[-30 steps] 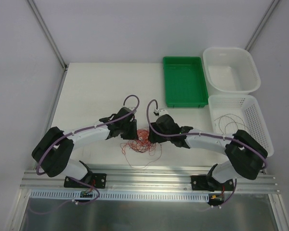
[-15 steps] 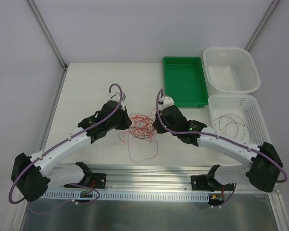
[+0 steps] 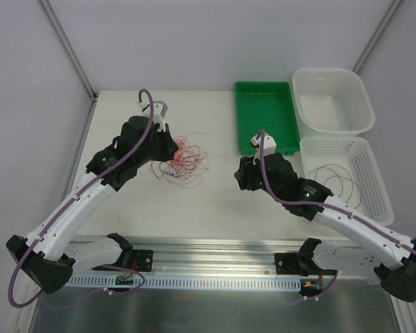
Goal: Untangle the cables
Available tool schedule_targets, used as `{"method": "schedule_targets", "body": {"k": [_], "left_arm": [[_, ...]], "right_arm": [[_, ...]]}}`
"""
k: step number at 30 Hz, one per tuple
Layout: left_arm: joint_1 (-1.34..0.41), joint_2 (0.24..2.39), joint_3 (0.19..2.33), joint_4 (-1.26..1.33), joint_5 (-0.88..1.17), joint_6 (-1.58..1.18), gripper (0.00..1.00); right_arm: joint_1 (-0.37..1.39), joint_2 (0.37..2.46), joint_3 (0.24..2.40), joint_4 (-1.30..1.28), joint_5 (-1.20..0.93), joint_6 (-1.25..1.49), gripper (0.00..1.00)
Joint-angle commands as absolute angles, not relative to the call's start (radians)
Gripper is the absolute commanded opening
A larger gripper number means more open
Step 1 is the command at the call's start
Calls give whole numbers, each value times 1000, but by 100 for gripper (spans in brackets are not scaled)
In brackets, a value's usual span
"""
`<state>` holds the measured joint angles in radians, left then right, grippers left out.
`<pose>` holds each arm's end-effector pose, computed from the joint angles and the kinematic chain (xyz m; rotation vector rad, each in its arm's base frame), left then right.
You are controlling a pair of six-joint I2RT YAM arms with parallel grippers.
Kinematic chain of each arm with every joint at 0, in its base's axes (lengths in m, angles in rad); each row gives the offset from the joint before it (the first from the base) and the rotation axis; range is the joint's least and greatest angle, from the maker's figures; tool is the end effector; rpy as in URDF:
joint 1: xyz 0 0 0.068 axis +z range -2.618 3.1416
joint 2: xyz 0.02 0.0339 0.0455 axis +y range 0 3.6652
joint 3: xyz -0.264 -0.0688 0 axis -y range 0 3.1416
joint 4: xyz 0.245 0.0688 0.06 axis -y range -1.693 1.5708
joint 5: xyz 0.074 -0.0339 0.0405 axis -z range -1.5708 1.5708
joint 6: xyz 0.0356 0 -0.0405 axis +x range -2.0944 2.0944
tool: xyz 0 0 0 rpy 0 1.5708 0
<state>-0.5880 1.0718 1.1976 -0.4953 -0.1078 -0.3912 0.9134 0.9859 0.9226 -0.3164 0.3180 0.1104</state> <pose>0.1945 -0.1251 0.3961 0.1214 1.9735 -0.5425 0.1449 0.1695 0.3380 -0.5633 1.8654 0.3722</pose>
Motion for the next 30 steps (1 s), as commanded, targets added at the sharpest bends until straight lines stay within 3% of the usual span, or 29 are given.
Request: {"method": "schedule_targets", "body": {"k": [1, 5, 9, 13, 22, 26, 30], "left_arm": [[-589, 1112, 1246, -554, -38, -321, 0], [-589, 1115, 1281, -554, 3, -305, 0], [-601, 1097, 1334, -555, 181, -316, 0], [-617, 1074, 1355, -560, 91, -262, 0], [-615, 1077, 1292, -549, 159, -278, 0], [-618, 1086, 1292, -535, 258, -299, 0], [-617, 1069, 1289, -534, 226, -285, 0]], "right_arm": [[913, 980, 885, -313, 287, 129, 50], [913, 997, 879, -286, 246, 133, 51], [913, 1034, 851, -158, 144, 153, 65], [913, 1083, 833, -16, 42, 146, 75], [913, 1233, 805, 263, -57, 166, 75], [913, 1357, 802, 437, -60, 204, 74], [917, 1494, 844, 547, -142, 259, 73]]}}
